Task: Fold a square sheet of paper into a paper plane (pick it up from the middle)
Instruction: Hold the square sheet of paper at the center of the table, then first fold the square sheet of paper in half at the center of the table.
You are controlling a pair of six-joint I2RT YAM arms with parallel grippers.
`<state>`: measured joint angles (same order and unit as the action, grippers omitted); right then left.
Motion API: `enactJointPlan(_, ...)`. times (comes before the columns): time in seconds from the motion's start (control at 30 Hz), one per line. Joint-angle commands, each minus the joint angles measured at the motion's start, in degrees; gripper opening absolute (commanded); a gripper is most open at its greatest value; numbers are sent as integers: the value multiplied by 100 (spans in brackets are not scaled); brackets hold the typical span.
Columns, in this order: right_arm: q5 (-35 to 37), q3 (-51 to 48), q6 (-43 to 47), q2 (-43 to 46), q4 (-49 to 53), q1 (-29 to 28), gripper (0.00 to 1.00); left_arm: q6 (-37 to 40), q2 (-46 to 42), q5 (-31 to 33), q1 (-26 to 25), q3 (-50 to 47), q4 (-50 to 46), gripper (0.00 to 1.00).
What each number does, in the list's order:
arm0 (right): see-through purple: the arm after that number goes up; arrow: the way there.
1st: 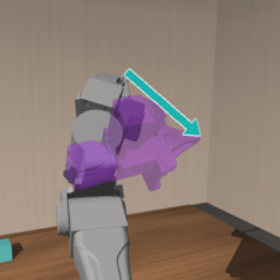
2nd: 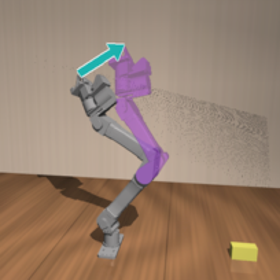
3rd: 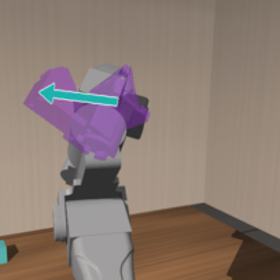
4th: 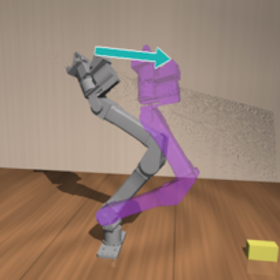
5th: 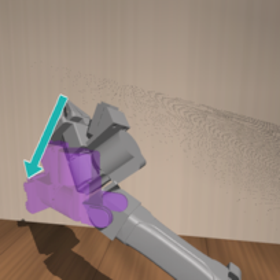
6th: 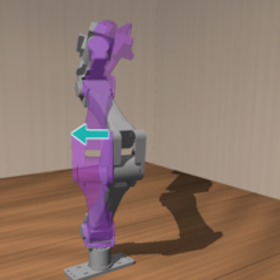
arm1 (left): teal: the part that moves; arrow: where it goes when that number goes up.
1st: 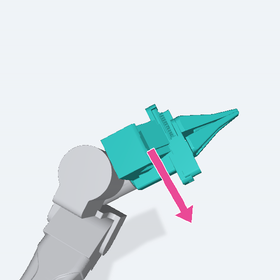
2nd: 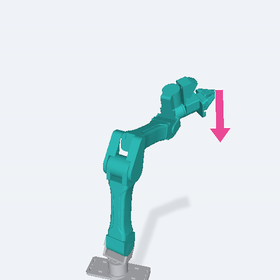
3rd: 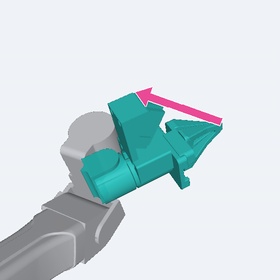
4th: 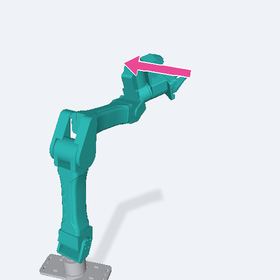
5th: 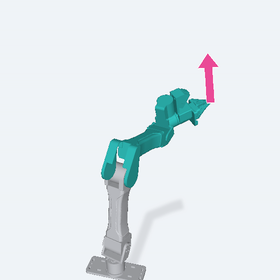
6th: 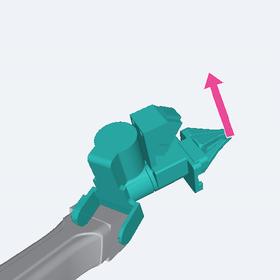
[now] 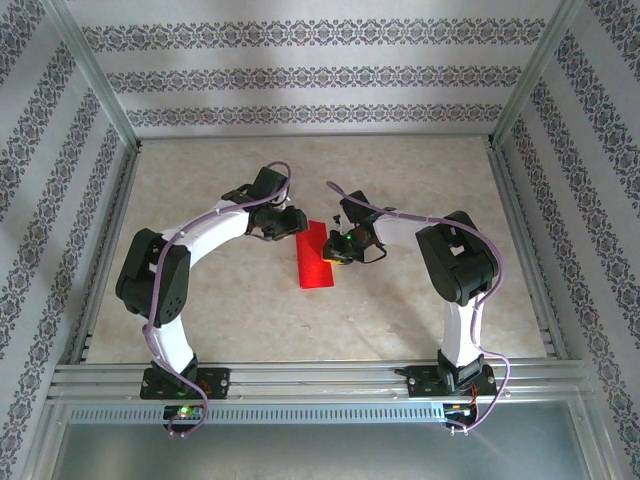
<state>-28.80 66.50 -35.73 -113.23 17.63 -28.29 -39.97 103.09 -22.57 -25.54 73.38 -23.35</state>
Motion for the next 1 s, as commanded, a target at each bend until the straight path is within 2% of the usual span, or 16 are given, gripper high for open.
enactJointPlan(0.0,1131,-229,74,-500,988,17,16,-335,171,-751,-211,-232,685,32)
enactJointPlan(0.17,1191,-232,72,-547,981,-31,16,-312,430,-743,-271,-296,473,24)
enactJointPlan(0.37,1359,-289,66,-522,1005,-62,16,40,696,-812,-270,-322,19,23)
enactJointPlan(0.53,1416,-293,57,-560,1015,-80,16,302,731,-577,-233,-333,-278,23)
enactJointPlan(0.97,1450,-335,13,-596,1032,-84,16,540,871,-390,-37,-527,-371,23)
